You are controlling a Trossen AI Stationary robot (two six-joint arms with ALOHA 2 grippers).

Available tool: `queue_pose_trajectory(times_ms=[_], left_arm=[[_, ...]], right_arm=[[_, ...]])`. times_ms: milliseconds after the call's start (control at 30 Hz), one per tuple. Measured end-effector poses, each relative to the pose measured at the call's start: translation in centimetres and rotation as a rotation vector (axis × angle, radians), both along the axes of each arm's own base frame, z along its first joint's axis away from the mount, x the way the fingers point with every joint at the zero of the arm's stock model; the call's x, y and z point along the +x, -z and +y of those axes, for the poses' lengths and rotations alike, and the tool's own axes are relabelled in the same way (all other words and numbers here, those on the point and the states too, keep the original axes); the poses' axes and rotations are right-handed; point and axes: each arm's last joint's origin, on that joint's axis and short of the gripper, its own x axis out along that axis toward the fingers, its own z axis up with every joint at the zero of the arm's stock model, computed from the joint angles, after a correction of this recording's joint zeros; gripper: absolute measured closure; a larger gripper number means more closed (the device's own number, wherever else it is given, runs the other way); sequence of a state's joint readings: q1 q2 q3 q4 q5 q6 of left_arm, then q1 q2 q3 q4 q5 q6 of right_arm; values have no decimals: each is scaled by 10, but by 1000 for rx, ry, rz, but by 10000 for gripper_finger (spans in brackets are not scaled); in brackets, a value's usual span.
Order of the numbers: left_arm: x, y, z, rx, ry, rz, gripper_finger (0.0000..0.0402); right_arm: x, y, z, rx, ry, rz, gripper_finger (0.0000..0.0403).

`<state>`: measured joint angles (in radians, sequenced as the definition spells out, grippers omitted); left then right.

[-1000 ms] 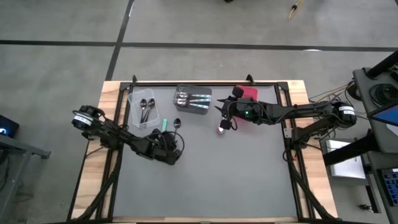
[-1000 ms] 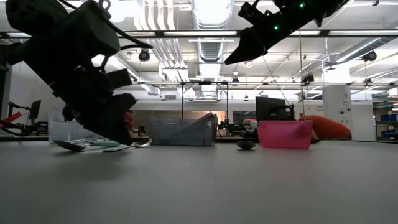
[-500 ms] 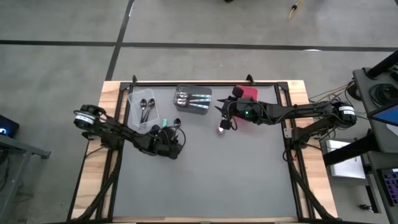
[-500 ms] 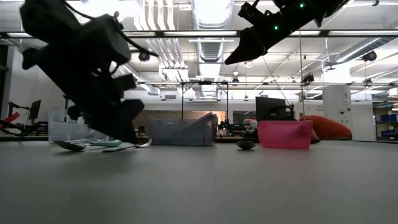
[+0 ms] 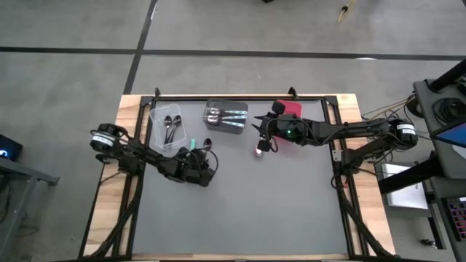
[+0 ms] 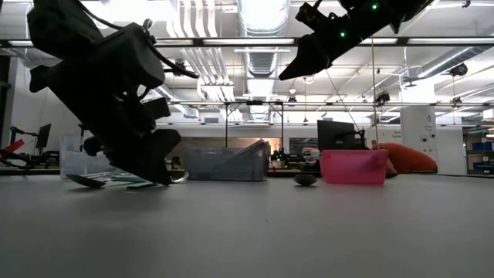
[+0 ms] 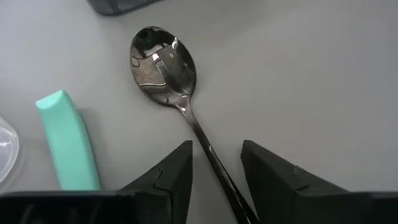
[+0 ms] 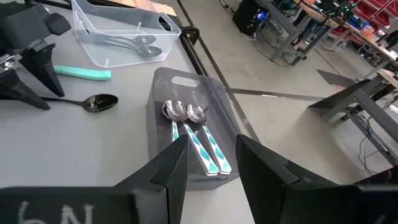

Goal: Sort silverware by color (type)
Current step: Put the black spoon into the transparent bin

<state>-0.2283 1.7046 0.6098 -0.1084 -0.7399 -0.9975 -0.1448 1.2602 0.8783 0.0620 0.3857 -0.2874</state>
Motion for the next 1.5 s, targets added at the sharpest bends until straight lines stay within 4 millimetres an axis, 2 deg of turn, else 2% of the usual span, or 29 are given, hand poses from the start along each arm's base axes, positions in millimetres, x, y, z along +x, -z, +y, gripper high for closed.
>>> queue_pose_trajectory(times_ms=[200,467,667,833,1033,1300,1500], left_arm=[[0,0,-1,-18,9,-1,306],[1,-2,-2,-44,14,-12,393],[-2,-11,-4,-82,34,-31,399],[-4,-27,-8,-96,70,-81,400],[-7,-36,-20,-119,135,-108,401],[-14,-27,-53,-150,256,-85,401],[-18,-15,-65,-161,283,-45,394]], right_arm=[[0,0,0,0,0,0,278],[0,0,0,0,0,0,278],[0,0,0,0,0,0,278],[0,0,0,0,0,0,278],[0,0,0,0,0,0,278],[0,0,0,0,-1,0,278],[0,0,0,6,2,-4,278]])
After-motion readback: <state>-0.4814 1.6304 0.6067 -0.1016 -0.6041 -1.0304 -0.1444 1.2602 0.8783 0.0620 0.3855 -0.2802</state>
